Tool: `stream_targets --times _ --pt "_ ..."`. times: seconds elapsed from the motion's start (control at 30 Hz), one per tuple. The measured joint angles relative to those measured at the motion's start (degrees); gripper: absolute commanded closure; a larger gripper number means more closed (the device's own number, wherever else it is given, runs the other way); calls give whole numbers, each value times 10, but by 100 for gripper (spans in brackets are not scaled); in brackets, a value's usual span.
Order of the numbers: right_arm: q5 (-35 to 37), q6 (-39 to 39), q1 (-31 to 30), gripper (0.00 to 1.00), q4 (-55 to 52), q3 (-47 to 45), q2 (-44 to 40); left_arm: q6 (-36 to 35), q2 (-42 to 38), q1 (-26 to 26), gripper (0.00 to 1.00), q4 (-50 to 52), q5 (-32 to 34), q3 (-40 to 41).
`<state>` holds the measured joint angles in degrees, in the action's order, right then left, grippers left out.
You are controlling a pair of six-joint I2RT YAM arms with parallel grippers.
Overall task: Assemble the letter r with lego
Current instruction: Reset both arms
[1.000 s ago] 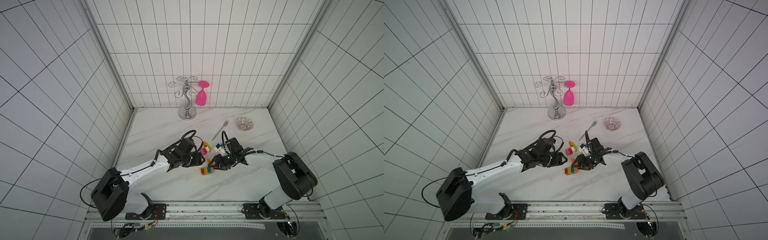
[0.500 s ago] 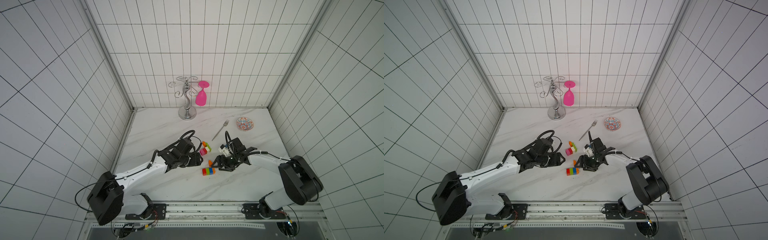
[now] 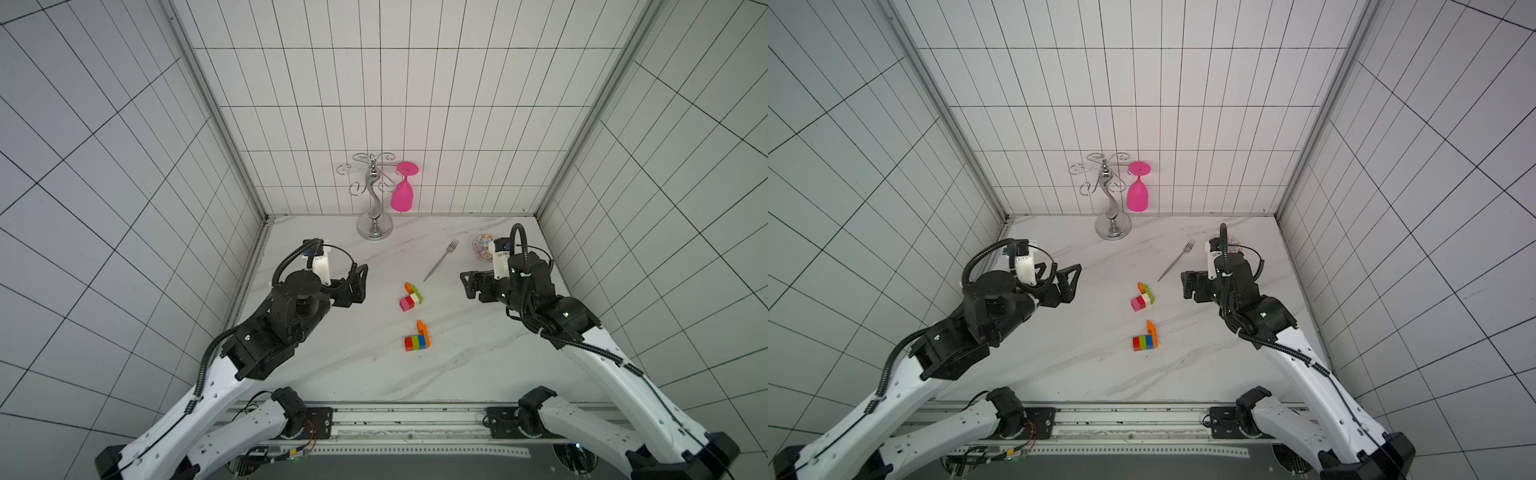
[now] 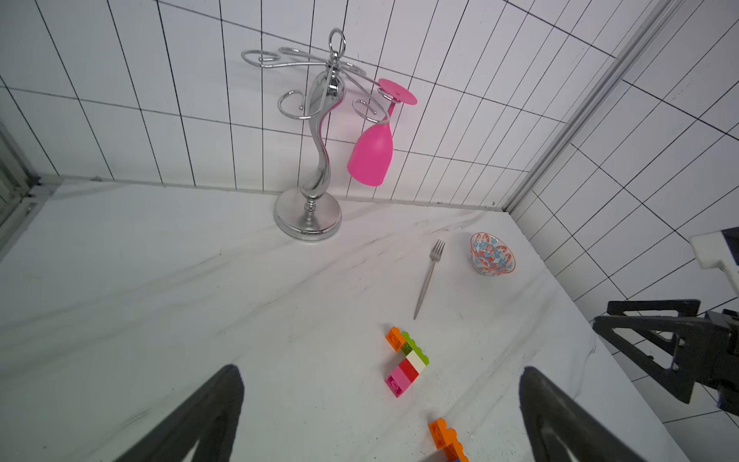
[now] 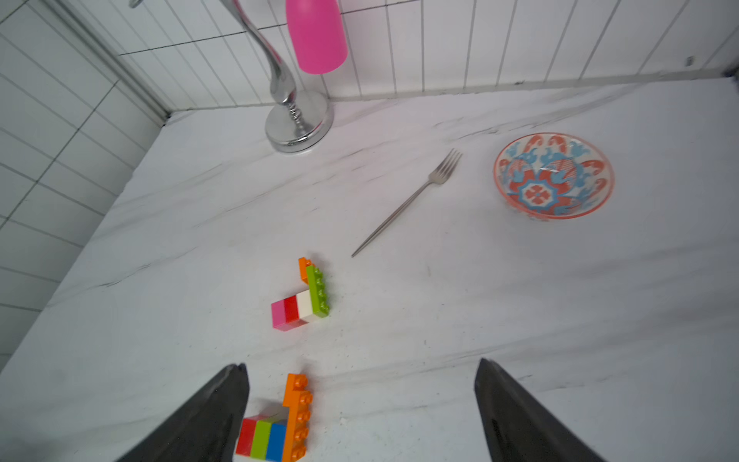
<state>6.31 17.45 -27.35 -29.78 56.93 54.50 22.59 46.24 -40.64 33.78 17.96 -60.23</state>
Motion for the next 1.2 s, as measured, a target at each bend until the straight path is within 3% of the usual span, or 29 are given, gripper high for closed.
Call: stream_targets --times 0.1,0.23,0.3,0.47,0.57,0.7,0.97,1.2 --pt "41 -36 0 8 3 0 -13 -39 -13 17 1 -50 0 23" --pt "88 -72 0 14 42 -15 -57 -87 -55 40 1 -149 0 116" --pt "129 -86 0 1 94 -53 -83 -101 -67 73 1 -188 -7 156" --pt "187 -163 39 2 276 -212 -118 -111 -63 196 1 -257 -22 215" --pt "182 -179 97 1 322 -282 -102 -117 -57 246 1 -292 -10 252" --pt "161 -184 165 1 359 -313 -58 -128 -20 269 1 -342 8 311" --pt "107 -184 223 1 468 -319 83 -146 146 292 1 -438 33 361" --pt "56 -175 272 1 524 -323 143 -158 249 342 1 -552 1 384"
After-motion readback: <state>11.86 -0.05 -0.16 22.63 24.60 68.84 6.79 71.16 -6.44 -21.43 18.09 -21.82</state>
